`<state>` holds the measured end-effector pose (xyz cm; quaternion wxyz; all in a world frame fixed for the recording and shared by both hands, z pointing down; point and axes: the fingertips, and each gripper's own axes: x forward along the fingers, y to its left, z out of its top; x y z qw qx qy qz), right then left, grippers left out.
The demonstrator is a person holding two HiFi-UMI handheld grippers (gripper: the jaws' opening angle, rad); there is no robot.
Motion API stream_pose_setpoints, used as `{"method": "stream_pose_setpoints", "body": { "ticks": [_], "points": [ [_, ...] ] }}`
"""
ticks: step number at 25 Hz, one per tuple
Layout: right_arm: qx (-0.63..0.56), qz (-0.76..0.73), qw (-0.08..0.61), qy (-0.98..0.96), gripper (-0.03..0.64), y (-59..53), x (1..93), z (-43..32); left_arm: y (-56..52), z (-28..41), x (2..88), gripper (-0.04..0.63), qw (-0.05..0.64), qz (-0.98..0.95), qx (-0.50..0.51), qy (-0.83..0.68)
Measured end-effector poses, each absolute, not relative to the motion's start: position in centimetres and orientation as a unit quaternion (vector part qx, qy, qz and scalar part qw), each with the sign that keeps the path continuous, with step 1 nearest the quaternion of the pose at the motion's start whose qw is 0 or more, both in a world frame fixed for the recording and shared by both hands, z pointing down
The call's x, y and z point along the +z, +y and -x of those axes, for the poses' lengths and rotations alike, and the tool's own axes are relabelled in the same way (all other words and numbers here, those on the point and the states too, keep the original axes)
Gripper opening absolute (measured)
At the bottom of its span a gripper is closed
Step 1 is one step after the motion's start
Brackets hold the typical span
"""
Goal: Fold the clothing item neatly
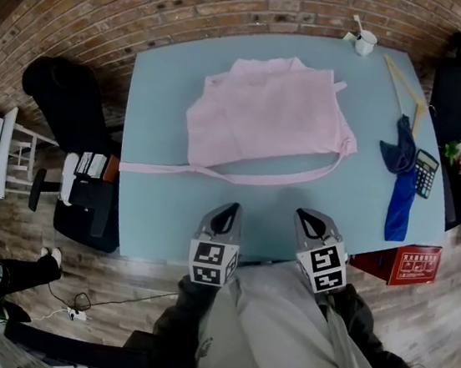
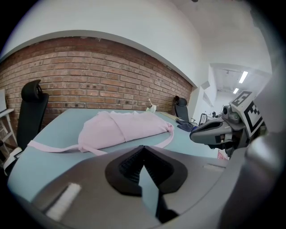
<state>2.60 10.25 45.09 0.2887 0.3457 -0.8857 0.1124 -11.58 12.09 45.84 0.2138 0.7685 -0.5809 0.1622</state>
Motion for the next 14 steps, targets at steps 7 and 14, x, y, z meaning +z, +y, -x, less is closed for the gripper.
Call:
{"method": "stream_pose_setpoints", "body": {
  "ticks": [7,14],
  "points": [
    [0.107,-0.329,0.293,-0.891,0.002,10.5,45.2,-2.3,12.2,11.3,45.9,0.008,0.213,-0.763,0.158,-0.59],
    [0.098,-0.316,0.295,-0.896,0.002,10.3,45.4,-1.6,12.1,11.7,46.3,0.008,0.216,-0.757,0.15,-0.599]
  ]
}}
